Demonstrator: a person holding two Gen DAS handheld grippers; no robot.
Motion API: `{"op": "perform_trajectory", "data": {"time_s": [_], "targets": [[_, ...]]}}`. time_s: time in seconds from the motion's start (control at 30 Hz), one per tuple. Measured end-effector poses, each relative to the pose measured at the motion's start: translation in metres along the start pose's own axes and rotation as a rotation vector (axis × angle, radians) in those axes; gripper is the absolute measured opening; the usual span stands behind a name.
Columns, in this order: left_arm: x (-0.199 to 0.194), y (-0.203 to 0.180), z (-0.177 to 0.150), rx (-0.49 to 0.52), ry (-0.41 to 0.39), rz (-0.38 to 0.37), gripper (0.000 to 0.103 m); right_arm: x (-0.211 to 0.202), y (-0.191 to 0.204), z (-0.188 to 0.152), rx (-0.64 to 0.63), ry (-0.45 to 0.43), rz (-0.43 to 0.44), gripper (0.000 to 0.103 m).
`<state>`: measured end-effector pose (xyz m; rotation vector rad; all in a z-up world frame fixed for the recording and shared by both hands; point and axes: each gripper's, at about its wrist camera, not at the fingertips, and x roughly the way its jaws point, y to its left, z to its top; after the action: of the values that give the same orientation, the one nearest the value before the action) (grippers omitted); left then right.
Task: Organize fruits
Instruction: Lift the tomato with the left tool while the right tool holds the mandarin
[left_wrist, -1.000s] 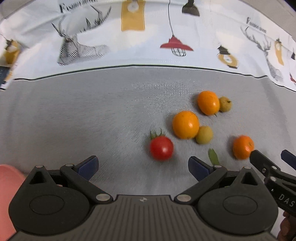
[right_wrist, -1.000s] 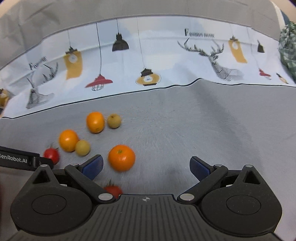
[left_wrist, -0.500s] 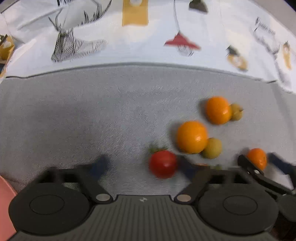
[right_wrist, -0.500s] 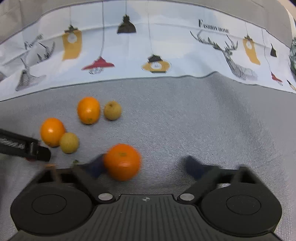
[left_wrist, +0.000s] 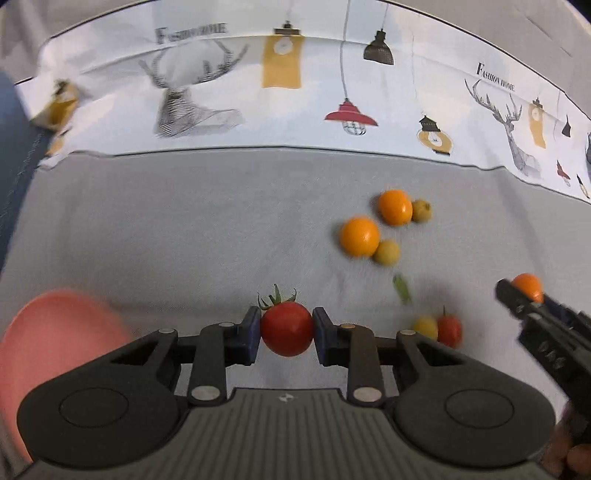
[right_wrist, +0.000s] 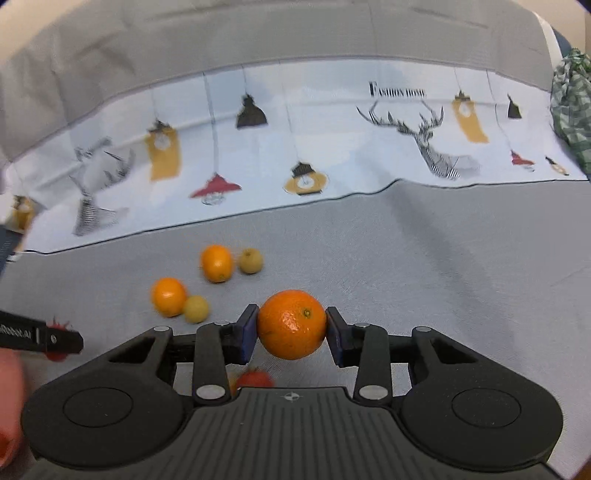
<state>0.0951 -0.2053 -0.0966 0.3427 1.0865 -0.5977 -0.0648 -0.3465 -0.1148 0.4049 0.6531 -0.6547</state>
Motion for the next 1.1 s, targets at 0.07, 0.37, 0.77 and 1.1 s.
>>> {"op": "perform_trajectory", "data": {"time_s": [0.07,0.37,0.77,1.1], "targets": [[-0.022,0.01,-0.02,-0.004,-0.005,0.023,0.033,-0.029,0.006,-0.007,-0.02,-0.014,0.026,0.04],[-0.12,0.075,-0.114,-0.108,-0.036,0.052,0.033,-0.137,0.056,-0.063,-0.104,0.04,0.165,0.04],[-0.193,0.124,-0.203,-0.193,-0.105,0.072,0.033,-0.216,0.13,-0.098,-0.276,0.014,0.284,0.04],[-0.217,0.139,-0.229,-0.238,-0.159,0.06,0.033,-0.25,0.147,-0.108,-0.361,-0.043,0.283,0.04]]}}
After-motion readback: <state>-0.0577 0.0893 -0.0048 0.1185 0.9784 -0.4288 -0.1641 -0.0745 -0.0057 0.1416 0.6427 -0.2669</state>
